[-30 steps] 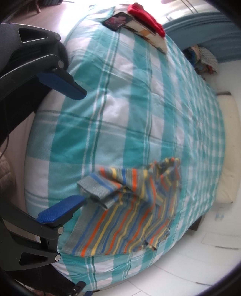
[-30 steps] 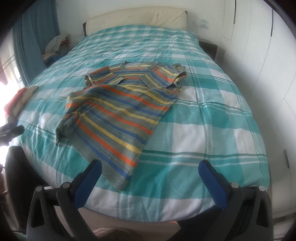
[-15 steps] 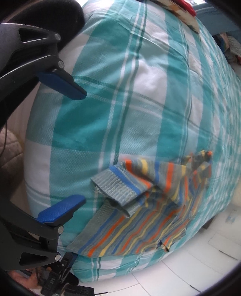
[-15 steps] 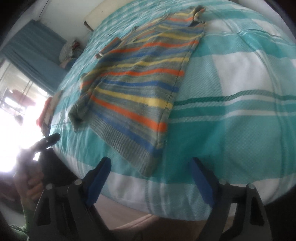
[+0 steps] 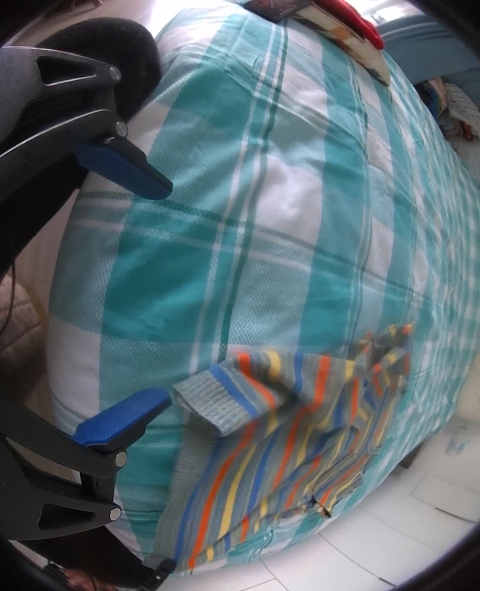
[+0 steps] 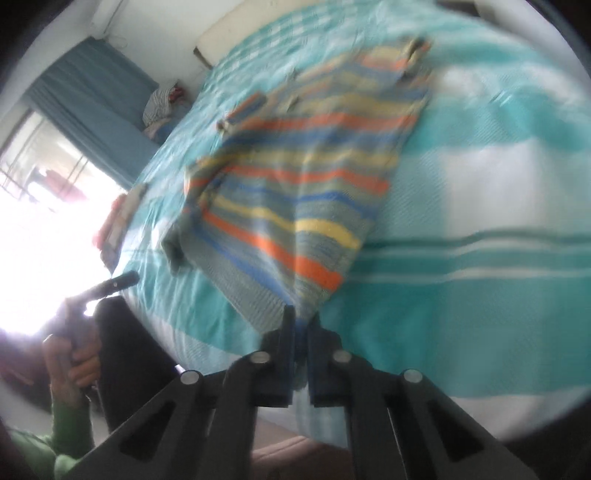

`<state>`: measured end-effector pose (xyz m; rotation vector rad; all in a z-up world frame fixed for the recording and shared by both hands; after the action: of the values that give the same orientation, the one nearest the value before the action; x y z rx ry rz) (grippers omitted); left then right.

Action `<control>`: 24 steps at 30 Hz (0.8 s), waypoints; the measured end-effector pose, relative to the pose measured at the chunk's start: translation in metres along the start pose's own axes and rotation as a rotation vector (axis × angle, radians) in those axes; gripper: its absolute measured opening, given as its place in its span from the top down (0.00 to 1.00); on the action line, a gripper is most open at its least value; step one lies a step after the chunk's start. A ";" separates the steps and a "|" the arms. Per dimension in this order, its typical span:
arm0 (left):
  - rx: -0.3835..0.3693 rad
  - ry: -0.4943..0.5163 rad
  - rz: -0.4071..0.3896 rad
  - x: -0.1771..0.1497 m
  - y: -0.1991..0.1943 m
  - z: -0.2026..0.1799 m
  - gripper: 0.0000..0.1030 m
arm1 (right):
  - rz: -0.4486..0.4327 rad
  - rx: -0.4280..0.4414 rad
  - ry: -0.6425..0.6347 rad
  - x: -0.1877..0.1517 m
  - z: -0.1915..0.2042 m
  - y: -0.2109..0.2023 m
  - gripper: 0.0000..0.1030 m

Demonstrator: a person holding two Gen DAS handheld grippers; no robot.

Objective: Fold small clothes
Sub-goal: 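Lower the right gripper to the sweater hem and close on it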

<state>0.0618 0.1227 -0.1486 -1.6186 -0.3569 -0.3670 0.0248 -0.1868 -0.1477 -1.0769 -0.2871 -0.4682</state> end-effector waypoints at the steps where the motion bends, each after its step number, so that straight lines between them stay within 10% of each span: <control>1: -0.028 -0.014 -0.002 0.002 0.003 0.001 0.01 | -0.030 -0.071 -0.002 0.005 -0.013 -0.014 0.95; 7: -0.239 0.012 0.054 0.014 0.043 -0.032 0.01 | -0.018 -0.122 0.070 0.013 -0.055 -0.007 0.95; 13: -0.239 0.035 -0.001 0.021 0.056 -0.040 0.09 | -0.021 -0.129 0.079 0.007 -0.061 0.003 0.95; 16: -0.300 0.000 0.010 0.028 0.060 -0.040 0.57 | -0.026 -0.125 0.091 0.007 -0.061 0.006 0.95; 17: -0.315 0.014 0.030 0.029 0.064 -0.044 0.94 | -0.026 -0.125 0.091 0.007 -0.061 0.005 0.95; 24: -0.371 0.069 0.061 0.010 0.000 -0.035 0.97 | 0.011 -0.019 0.088 0.007 -0.042 -0.021 0.95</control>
<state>0.0700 0.0875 -0.1420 -1.9688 -0.1926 -0.4609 0.0202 -0.2339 -0.1477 -1.0723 -0.1996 -0.5082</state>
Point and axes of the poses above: each gripper's, at about its wrist camera, not at the fingertips, and y roughly the way its jaws point, z to its left, x to its top, the point moved 4 cm from there along y, roughly the way its jaws point, and after that the axes turned 6 degrees about y, right-handed, at the moved point
